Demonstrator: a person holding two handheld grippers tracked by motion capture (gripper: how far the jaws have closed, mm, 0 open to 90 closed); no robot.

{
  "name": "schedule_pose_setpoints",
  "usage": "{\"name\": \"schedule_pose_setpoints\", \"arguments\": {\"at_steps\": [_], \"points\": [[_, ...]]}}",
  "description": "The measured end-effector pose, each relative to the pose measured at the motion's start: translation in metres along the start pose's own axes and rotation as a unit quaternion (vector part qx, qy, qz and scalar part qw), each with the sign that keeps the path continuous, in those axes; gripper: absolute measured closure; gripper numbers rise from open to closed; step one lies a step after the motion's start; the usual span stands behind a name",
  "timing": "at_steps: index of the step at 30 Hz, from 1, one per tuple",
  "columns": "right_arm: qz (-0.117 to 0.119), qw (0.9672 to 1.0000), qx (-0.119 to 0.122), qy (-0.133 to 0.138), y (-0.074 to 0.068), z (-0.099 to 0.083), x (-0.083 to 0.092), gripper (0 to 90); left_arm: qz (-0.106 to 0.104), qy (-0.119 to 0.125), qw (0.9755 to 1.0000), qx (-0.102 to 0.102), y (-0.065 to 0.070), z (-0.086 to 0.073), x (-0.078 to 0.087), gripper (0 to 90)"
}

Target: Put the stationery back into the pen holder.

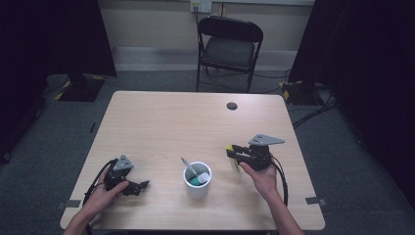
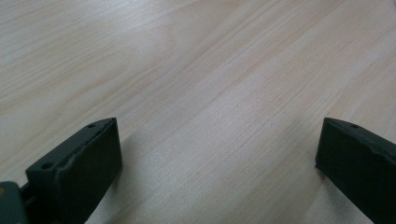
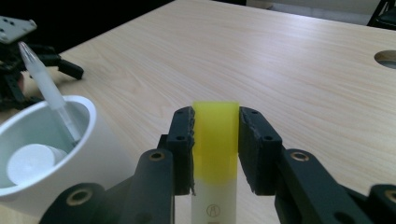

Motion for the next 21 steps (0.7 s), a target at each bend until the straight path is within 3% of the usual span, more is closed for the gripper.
{"name": "schedule_pose_setpoints", "arguments": {"at_steps": [21], "points": [[0.027,0.9988,0.009,0.041,-0.019,0.019,0.013,67.4,0.000,0.000,1.0000,0.000,0.000,0.000,0.000,0.0]]}}
Point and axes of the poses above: each handheld gripper's, and its own axes: x roughly backward along the jaws, z roughly out of its top, y roughly to its right, the point moved 1 cm from there along -x, roughly forward along the jaws, and after that the axes turned 10 degrees about -x, right-handed, at the moved point
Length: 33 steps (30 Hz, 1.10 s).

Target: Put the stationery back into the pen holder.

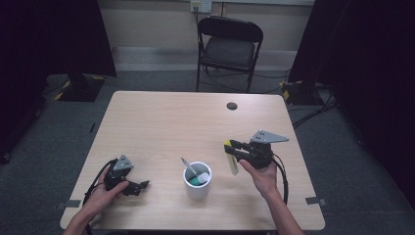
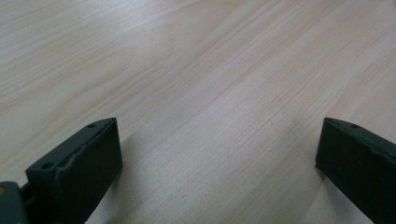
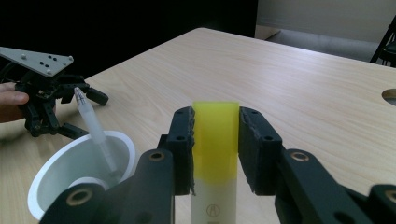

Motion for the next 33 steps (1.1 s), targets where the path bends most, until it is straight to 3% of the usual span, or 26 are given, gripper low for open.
{"name": "schedule_pose_setpoints", "arguments": {"at_steps": [8,18,23,33], "points": [[0.016,0.9998,0.004,0.008,-0.006,0.006,0.002,67.4,0.000,0.000,1.0000,0.000,0.000,0.000,0.000,0.0],[0.035,0.9990,0.020,0.017,-0.024,0.021,0.007,67.4,0.000,0.000,1.0000,0.000,0.000,0.000,0.000,0.0],[0.054,0.9976,0.039,0.021,-0.041,0.030,0.009,67.4,0.000,-0.001,1.0000,0.000,0.000,0.000,0.000,0.0],[0.079,0.9955,0.044,0.029,-0.050,0.041,0.002,67.4,0.000,0.000,1.0000,0.000,0.000,0.000,0.000,0.0]]}}
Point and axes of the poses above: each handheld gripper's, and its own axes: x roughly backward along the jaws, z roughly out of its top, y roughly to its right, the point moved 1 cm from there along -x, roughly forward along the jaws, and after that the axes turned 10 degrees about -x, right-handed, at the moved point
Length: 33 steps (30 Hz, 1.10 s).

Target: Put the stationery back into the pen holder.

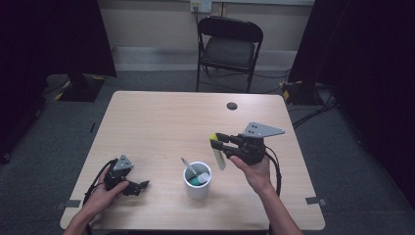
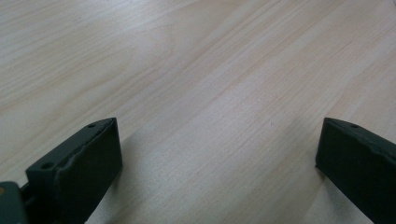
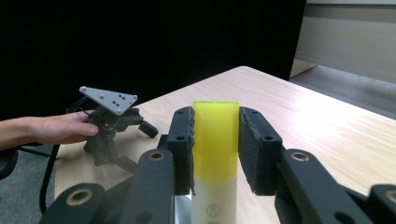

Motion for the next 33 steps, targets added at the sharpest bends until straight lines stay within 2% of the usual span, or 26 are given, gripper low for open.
{"name": "schedule_pose_setpoints", "arguments": {"at_steps": [15,26,33], "points": [[0.040,0.9992,0.004,0.000,-0.022,0.005,-0.034,67.4,-0.001,0.001,1.0000,0.000,0.000,0.000,0.000,0.0],[0.069,0.9973,0.000,-0.025,-0.038,-0.011,-0.064,67.4,-0.003,0.001,1.0000,0.000,-0.001,0.000,0.000,0.0],[0.067,0.9970,-0.009,-0.037,-0.034,-0.021,-0.071,67.4,-0.003,0.001,1.0000,0.000,-0.001,0.000,-0.001,0.0]]}}
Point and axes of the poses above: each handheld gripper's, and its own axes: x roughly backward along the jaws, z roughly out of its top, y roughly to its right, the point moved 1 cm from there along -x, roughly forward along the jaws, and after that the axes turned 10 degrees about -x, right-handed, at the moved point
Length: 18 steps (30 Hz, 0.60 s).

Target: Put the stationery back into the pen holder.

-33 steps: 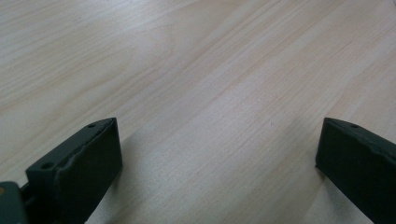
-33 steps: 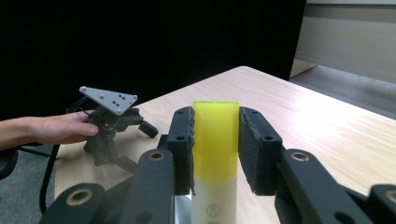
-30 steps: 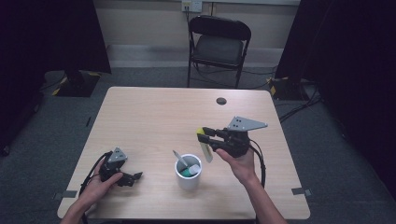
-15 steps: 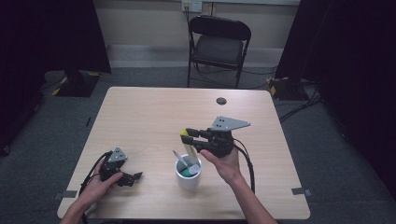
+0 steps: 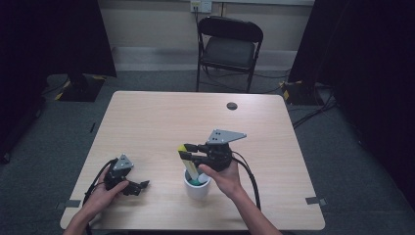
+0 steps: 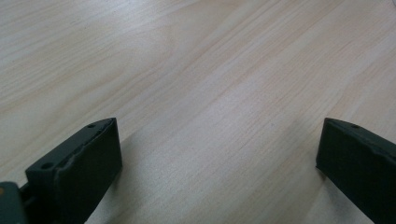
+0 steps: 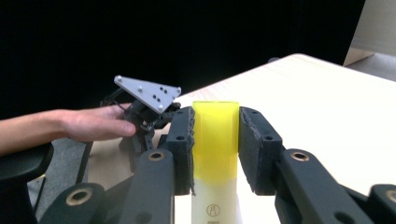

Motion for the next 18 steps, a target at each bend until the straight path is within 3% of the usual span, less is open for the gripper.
{"name": "schedule_pose_setpoints", "arguments": {"at_steps": [11,18], "points": [[-0.013,0.9996,0.016,-0.020,0.000,-0.004,0.009,67.3,0.001,0.000,1.0000,0.000,0.000,0.000,0.000,0.0],[-0.013,0.9994,0.014,-0.030,0.002,-0.009,0.012,67.3,0.001,0.000,1.0000,0.000,0.000,0.000,0.000,0.0]]}}
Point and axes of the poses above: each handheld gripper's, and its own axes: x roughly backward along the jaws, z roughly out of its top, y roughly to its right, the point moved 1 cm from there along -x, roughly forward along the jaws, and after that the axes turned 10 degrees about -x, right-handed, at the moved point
